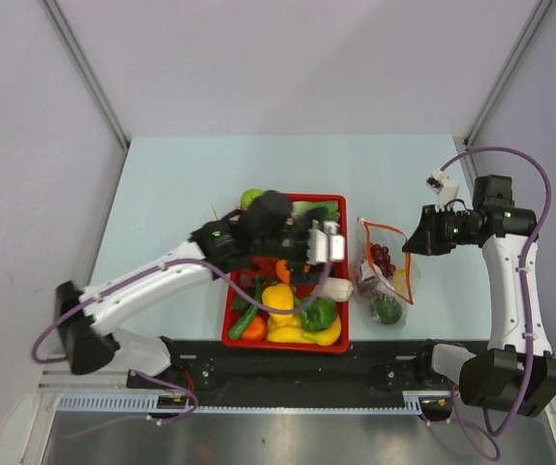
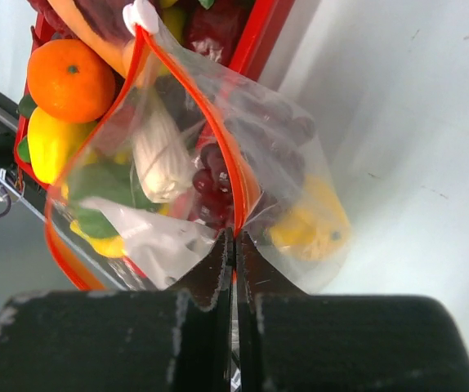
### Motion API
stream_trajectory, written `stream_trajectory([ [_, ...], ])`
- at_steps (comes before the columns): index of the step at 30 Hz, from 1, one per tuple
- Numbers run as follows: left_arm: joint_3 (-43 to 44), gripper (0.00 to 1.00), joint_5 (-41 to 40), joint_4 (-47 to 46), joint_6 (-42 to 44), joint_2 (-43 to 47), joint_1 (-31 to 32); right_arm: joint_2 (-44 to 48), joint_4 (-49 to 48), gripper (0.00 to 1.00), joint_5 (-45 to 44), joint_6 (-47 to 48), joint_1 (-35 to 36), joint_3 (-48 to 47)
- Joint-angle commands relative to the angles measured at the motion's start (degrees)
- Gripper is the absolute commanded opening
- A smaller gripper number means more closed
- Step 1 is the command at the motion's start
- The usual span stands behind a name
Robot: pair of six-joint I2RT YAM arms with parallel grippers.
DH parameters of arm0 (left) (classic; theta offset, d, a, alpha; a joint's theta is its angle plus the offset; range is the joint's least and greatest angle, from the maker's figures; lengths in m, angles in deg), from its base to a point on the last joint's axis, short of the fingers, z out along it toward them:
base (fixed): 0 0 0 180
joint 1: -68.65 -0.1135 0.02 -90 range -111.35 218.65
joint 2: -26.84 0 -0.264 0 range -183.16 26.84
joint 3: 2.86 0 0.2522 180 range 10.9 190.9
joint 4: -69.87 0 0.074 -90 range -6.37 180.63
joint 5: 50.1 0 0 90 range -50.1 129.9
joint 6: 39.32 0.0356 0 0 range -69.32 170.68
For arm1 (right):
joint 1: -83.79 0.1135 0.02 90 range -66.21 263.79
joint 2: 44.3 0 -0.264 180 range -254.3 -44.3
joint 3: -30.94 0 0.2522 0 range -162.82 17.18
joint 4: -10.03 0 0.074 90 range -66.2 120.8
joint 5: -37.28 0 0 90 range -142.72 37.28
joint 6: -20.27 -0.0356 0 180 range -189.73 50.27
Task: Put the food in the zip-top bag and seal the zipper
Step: Adjust the zipper food storage bag at the center of the board, then pick up the fake fruit from the bin.
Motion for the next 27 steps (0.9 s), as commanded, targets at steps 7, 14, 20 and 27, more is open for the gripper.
stream_trajectory([
  [7,-16.07,1.0,-7.78,-4.91,-19.82,10.83,-9.39,1.79,-2.82,0.0,2.01,-2.13,1.65,-0.89],
  [14,-18.45,0.94,-11.04,-5.52,-19.38,7.75,-9.39,2.67,-2.12,0.0,1.13,-2.13,1.74,-0.71],
  [20,-18.28,0.92,-10.87,-4.74,-18.59,5.29,-9.21,2.41,-2.12,0.0,0.87,-2.13,1.74,-0.8],
  [27,-15.74,0.72,-6.92,-0.71,-19.11,3.45,-9.12,2.32,-2.12,0.0,1.22,-1.95,1.74,-0.8],
])
